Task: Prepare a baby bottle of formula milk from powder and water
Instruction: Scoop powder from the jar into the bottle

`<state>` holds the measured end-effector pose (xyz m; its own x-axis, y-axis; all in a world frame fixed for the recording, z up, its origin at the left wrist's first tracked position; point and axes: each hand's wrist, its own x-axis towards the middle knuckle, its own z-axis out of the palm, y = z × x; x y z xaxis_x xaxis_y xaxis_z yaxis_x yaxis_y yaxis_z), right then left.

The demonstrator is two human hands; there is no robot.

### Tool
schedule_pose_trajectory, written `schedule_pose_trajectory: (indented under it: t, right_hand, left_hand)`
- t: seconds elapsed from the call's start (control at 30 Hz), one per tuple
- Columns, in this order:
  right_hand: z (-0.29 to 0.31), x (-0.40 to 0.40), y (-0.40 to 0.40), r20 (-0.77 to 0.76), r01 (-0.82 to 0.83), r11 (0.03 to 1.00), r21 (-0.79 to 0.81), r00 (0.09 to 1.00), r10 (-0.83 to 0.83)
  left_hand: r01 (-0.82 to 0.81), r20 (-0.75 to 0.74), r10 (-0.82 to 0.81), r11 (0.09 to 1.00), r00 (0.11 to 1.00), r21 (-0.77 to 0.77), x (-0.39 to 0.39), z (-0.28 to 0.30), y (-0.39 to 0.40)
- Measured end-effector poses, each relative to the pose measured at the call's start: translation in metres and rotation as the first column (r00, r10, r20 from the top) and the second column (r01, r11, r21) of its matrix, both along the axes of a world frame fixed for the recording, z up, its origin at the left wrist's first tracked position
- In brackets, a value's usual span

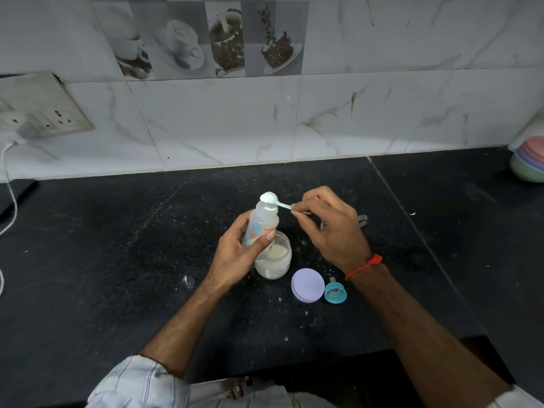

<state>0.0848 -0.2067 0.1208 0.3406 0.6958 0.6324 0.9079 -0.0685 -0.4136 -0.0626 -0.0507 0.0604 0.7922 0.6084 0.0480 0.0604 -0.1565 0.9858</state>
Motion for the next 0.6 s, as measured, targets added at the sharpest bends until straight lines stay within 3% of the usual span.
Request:
schedule_pose_trajectory:
  t: [0.27, 0.37, 0.47, 0.53, 0.6]
  right_hand:
    - [-0.005, -0.001, 0.0, 0.043, -0.011, 1.0, 0.01, 0.999, 0.011]
    - [-0.006, 0.0, 0.0, -0.027, -0.028, 0.999, -0.023, 0.999, 0.028]
    - [-0.007, -0.002, 0.003, -0.236, 0.031, 0.997, 0.067, 0.972, -0.014]
    - [-0.008, -0.002, 0.006, -0.486, 0.106, 0.989, 0.102, 0.873, -0.043]
    - [-0.013, 0.001, 0.008, -0.666, 0.164, 0.986, 0.021, 0.738, -0.109]
  left_hand:
    - [-0.007, 0.014, 0.007, 1.0, 1.0, -0.003, -0.001, 0.0, 0.0]
    - [-0.007, 0.021, 0.007, 1.0, 1.0, -0.013, -0.002, -0.001, 0.001]
    - [-0.019, 0.026, 0.019, 1.0, 0.999, -0.013, -0.003, -0.002, 0.0]
    - [-0.049, 0.03, 0.049, 0.999, 0.998, 0.001, -0.006, -0.003, 0.001]
    - [-0.09, 0.041, 0.09, 0.996, 0.995, -0.005, -0.01, -0.005, 0.003]
